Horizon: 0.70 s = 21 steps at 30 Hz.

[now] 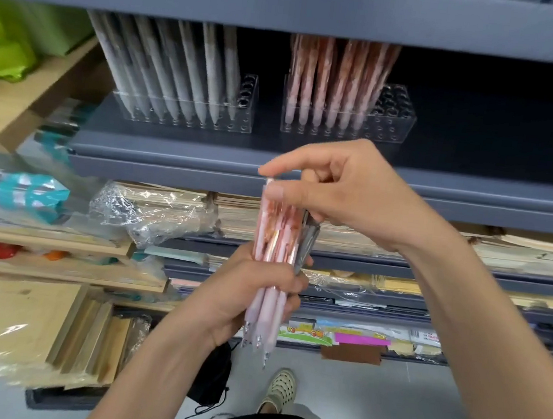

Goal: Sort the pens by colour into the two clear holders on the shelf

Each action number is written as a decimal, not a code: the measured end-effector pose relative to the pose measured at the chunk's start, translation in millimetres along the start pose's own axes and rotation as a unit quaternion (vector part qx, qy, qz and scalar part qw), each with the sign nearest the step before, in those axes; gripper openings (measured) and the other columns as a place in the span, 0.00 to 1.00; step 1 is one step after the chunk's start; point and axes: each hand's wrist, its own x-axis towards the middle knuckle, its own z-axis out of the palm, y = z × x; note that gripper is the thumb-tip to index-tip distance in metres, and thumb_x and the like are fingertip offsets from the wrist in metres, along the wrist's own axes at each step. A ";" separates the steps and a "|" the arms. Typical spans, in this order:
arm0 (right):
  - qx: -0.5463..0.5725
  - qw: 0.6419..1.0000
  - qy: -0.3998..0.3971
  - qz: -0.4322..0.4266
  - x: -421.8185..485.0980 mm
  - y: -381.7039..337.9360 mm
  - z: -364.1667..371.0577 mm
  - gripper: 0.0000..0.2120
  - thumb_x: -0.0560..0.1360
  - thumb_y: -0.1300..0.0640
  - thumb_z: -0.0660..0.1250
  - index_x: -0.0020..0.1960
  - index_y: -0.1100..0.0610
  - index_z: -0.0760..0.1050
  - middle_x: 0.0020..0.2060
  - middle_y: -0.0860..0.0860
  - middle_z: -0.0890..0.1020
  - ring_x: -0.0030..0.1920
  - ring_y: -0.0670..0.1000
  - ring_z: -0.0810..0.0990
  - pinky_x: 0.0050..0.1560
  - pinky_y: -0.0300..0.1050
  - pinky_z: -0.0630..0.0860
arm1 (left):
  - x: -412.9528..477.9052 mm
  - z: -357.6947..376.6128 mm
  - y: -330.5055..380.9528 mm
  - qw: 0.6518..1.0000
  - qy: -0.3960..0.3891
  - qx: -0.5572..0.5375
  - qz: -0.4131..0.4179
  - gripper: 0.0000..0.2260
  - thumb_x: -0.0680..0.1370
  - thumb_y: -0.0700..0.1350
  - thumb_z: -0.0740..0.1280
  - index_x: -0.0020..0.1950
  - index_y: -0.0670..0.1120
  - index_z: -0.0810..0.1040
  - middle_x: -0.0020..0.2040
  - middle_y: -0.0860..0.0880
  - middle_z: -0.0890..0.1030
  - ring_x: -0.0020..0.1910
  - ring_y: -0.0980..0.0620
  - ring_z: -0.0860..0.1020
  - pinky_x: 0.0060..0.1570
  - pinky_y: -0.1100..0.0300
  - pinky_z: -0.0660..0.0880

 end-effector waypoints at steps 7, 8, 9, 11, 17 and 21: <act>0.008 0.998 -0.054 0.035 -15.5 1.0 21.0 0.09 0.72 0.59 0.74 0.51 0.60 0.82 0.32 0.52 0.80 0.29 0.42 0.73 0.29 0.31 0.68 | -9.2 0.1 -12.6 1.000 0.024 -0.002 -0.019 0.19 0.62 0.34 0.68 0.52 0.38 0.73 0.30 0.45 0.73 0.22 0.51 0.70 0.24 0.64 0.69; 0.008 0.998 -0.053 0.042 -18.5 2.0 21.7 0.08 0.72 0.58 0.73 0.49 0.60 0.81 0.32 0.50 0.80 0.28 0.42 0.73 0.27 0.33 0.68 | -10.7 0.6 -14.9 1.000 0.023 -0.002 -0.019 0.19 0.62 0.34 0.68 0.53 0.37 0.73 0.30 0.45 0.73 0.22 0.51 0.71 0.24 0.64 0.70; 0.003 0.997 -0.057 0.050 -22.0 2.0 22.1 0.07 0.72 0.57 0.73 0.48 0.59 0.80 0.31 0.48 0.80 0.28 0.43 0.74 0.27 0.36 0.70 | -12.2 1.2 -17.2 1.000 0.018 -0.005 -0.019 0.19 0.63 0.33 0.68 0.53 0.37 0.74 0.30 0.45 0.73 0.22 0.51 0.71 0.24 0.64 0.70; -0.007 0.997 -0.058 0.057 -29.1 1.2 20.9 0.07 0.72 0.54 0.73 0.47 0.56 0.79 0.33 0.49 0.81 0.30 0.47 0.78 0.29 0.42 0.75 | -14.7 2.0 -21.8 1.000 0.004 -0.009 -0.021 0.20 0.63 0.33 0.69 0.55 0.37 0.74 0.32 0.44 0.73 0.23 0.51 0.71 0.24 0.64 0.70; 0.030 0.999 0.015 -0.003 -40.5 -0.5 21.9 0.10 0.72 0.52 0.71 0.46 0.57 0.76 0.37 0.57 0.81 0.34 0.56 0.83 0.29 0.46 0.79 | -23.5 6.4 -35.5 0.999 -0.026 -0.022 -0.022 0.15 0.64 0.32 0.68 0.51 0.36 0.78 0.32 0.43 0.73 0.23 0.50 0.71 0.24 0.65 0.70; 0.052 0.996 0.062 -0.023 -43.6 2.9 23.9 0.04 0.75 0.57 0.70 0.46 0.56 0.76 0.38 0.53 0.82 0.35 0.55 0.83 0.33 0.49 0.80 | -24.2 4.8 -36.6 0.999 -0.031 -0.018 -0.026 0.17 0.65 0.33 0.69 0.53 0.35 0.77 0.32 0.44 0.75 0.23 0.50 0.72 0.24 0.64 0.70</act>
